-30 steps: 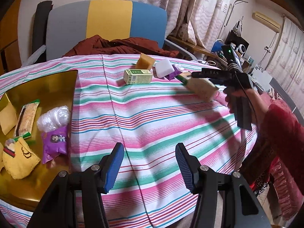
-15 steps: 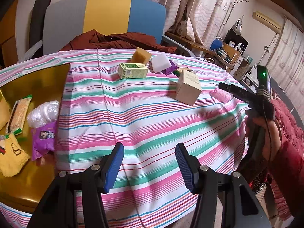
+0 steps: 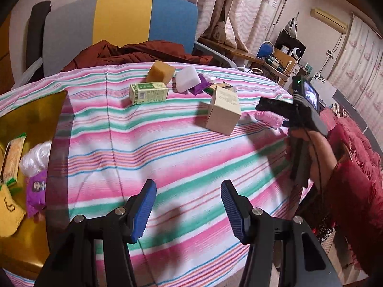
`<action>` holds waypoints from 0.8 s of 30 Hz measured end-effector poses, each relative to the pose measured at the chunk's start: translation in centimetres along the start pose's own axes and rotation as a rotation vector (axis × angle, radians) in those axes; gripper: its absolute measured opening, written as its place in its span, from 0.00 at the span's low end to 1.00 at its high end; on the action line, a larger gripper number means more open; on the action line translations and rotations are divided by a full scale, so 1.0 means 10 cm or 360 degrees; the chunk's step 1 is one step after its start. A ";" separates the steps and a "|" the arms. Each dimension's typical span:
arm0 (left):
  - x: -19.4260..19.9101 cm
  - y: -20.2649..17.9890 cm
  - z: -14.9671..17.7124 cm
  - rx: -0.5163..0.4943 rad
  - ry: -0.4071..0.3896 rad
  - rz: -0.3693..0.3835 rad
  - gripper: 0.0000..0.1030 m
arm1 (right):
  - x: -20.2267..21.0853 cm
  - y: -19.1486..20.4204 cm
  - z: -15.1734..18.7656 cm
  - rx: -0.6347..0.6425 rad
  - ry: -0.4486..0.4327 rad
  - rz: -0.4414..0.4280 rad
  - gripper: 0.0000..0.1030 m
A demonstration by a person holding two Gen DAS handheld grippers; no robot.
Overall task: Organize objects
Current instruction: 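Grasp the pink hair roller with the right tool, then grasp the cream-coloured box with the left tool while the right tool holds the roller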
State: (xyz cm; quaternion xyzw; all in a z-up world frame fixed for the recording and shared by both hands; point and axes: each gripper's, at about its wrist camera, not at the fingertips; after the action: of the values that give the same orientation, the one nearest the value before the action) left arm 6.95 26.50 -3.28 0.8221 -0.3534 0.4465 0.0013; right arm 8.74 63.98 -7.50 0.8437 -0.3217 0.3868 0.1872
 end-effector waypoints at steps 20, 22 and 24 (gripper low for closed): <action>-0.98 -0.76 -0.84 -0.0282 0.0058 0.0091 0.70 | -0.05 0.02 0.13 0.0050 -0.0158 -0.0034 0.69; -1.12 -0.85 -0.90 -0.0332 0.0078 0.0079 0.70 | -0.04 0.02 0.14 0.0048 -0.0166 -0.0033 0.69; -1.24 -0.89 -0.93 -0.0357 0.0090 0.0062 0.70 | -0.06 0.02 0.13 0.0046 -0.0172 -0.0032 0.69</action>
State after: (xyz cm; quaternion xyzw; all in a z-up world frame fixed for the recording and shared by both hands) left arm 0.97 43.25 -4.03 0.7968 -0.4167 0.4272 0.0946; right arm 9.05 63.32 -8.76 0.8691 -0.3173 0.3435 0.1610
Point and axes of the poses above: each gripper's, at about its wrist camera, not at the fingertips, and x roughly against the way its jaws point, y to its left, z to its underside, and after that the axes turned 8 degrees about x, right-handed
